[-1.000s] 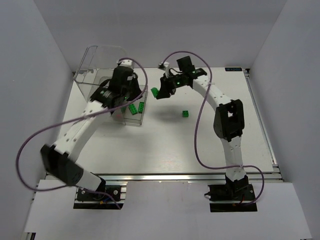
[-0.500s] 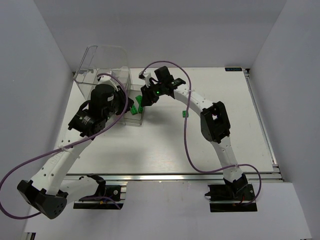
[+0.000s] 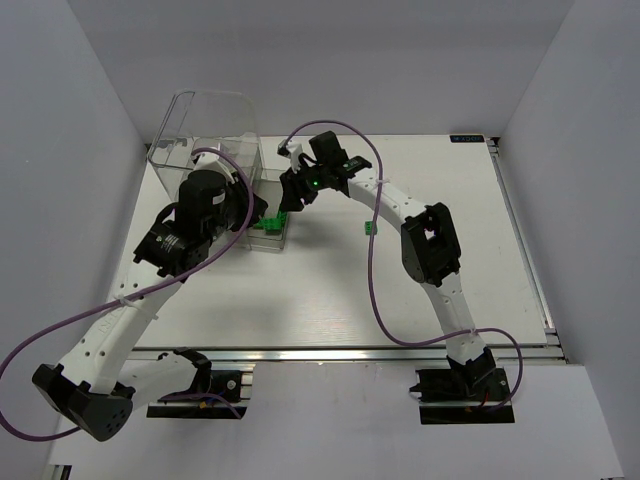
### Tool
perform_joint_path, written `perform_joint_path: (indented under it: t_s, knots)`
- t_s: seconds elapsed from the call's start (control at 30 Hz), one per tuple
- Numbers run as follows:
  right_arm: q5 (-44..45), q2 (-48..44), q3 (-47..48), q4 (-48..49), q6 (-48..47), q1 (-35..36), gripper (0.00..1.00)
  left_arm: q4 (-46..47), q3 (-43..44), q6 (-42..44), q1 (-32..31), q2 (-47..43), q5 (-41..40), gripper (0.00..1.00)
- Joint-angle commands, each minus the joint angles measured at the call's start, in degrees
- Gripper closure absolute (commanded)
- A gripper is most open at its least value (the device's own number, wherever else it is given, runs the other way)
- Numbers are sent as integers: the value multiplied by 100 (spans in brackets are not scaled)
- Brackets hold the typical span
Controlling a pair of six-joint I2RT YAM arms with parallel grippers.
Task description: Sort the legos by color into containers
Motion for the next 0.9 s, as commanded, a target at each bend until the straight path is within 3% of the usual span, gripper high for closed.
perform_joint_path:
  t_s: [0.0,0.07,0.1,0.13,0.2,0.33,0.37,0.4,0.47,0.5,0.6,0.7,0.87]
  knots:
    - [125,-190,112,180,-143,-10,42,164,-38,-18,-5,-81,89,70]
    - [485,-532,-150,189,-205,-89,47,252,-126,-18,-5,-124,150,75]
    - [878,-691,-370,293,-136,-220,58,295,-178,-18,-5,-142,177,79]
    - [1169,-910,-659,451,22,-308,100,374,-231,-36,-5,-151,220,84]
    - [2160,-1525,-1600,891,751,-641,100,576,-432,-80,-5,-169,300,93]
    - [1876,-1905,-1717,-37,674,-1134,100,902,-715,-141,-5,-186,493,95]
    - [1806,-2001,-1708,-518,569,-1257,82,955,-759,-141,-5,-177,519,94]
    - [1779,-2080,-1900,-636,507,-1380,47,1068,-837,-150,-5,-177,546,93]
    - [1875,-2526,-2321,-725,358,-1504,27,1166,-899,-159,-5,-160,642,92]
    - [2032,-2668,-2706,-778,218,-1574,11,1262,-952,-150,-5,-151,660,91]
    - [2594,-2925,-3087,-1101,268,-1645,11,1446,-1101,-185,-5,-142,757,88]
    - [3219,-2531,-2975,-1837,724,-1636,11,1640,-1233,-247,-5,-133,801,88]
    - [3133,-1932,-2639,-2124,1244,-1601,12,1676,-1295,-291,-5,-125,1003,88]
